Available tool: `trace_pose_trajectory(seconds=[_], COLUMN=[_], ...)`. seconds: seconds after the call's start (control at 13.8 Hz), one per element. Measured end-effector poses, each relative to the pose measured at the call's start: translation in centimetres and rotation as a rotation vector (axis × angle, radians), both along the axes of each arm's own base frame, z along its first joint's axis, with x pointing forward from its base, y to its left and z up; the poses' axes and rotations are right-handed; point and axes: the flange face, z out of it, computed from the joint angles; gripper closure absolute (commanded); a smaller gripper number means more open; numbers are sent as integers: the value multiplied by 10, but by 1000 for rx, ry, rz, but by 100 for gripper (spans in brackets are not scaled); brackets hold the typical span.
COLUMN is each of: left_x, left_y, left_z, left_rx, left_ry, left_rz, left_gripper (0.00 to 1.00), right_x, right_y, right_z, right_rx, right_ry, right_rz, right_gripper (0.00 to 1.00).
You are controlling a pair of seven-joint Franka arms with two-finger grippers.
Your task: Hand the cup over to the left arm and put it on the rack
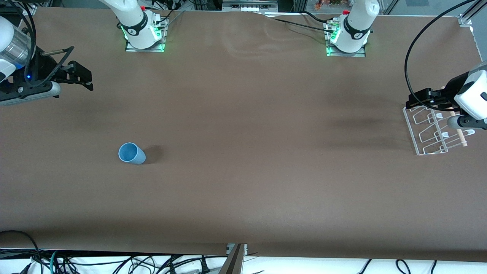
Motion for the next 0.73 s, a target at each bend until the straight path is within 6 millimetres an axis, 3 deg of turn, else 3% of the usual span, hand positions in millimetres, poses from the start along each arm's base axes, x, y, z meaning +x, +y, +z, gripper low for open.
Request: trace_pose_trajectory(seconds=[0.73], left_x=[0], left_y=[0], left_z=[0], left_rx=[0], left_ry=[1], left_rz=[0], left_gripper=[0], right_x=[3], right_y=[-3], right_z=[-3], right_rx=[-6], right_ry=[2], right_rz=[-5], right_gripper=[0])
